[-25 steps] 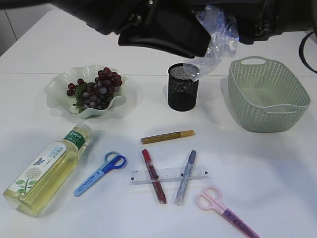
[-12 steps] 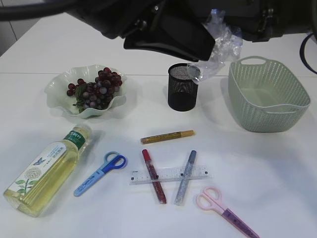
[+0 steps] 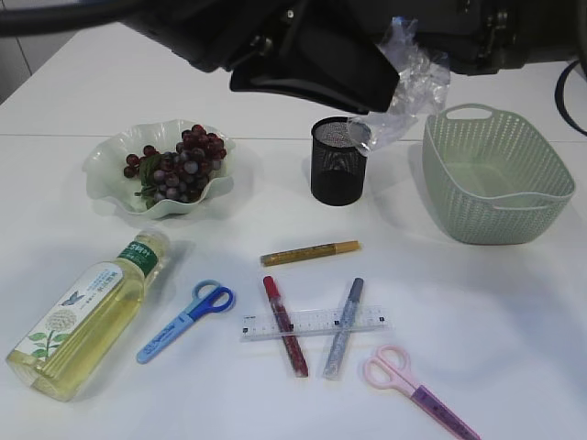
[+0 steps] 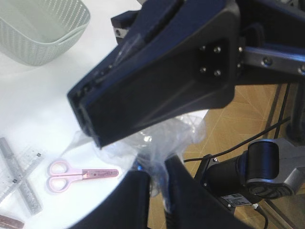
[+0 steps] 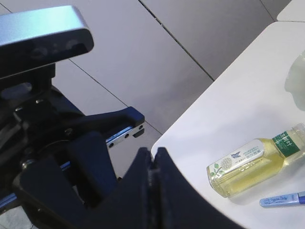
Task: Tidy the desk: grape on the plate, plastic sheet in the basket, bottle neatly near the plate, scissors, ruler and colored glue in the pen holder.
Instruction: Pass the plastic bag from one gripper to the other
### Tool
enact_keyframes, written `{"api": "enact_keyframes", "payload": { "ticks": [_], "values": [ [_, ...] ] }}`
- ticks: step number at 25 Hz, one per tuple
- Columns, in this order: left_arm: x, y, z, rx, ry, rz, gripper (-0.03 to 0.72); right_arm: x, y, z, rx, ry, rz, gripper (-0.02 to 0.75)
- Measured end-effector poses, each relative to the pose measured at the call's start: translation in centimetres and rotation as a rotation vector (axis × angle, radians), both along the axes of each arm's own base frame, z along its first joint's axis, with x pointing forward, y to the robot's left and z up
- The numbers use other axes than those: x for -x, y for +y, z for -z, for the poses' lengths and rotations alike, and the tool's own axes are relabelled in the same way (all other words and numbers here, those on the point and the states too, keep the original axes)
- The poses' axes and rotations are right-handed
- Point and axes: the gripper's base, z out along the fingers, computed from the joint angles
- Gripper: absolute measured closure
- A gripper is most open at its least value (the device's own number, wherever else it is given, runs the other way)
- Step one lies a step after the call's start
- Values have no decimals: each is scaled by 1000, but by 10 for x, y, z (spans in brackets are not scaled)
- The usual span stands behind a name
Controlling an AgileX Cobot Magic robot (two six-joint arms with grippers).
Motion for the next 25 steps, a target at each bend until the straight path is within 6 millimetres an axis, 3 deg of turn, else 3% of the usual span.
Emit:
{"api": "enact_keyframes", "payload": {
  "ticks": [6, 18, 25],
  "values": [
    [0, 0, 0, 3, 5, 1, 601, 0, 0, 0, 0, 0, 0, 722],
    [1, 0, 0, 9, 12, 2, 446, 0, 0, 1, 12, -4, -5, 722],
    [3, 0, 1, -13, 24, 22, 423, 1, 0, 3, 35, -7, -12, 722]
  ]
}}
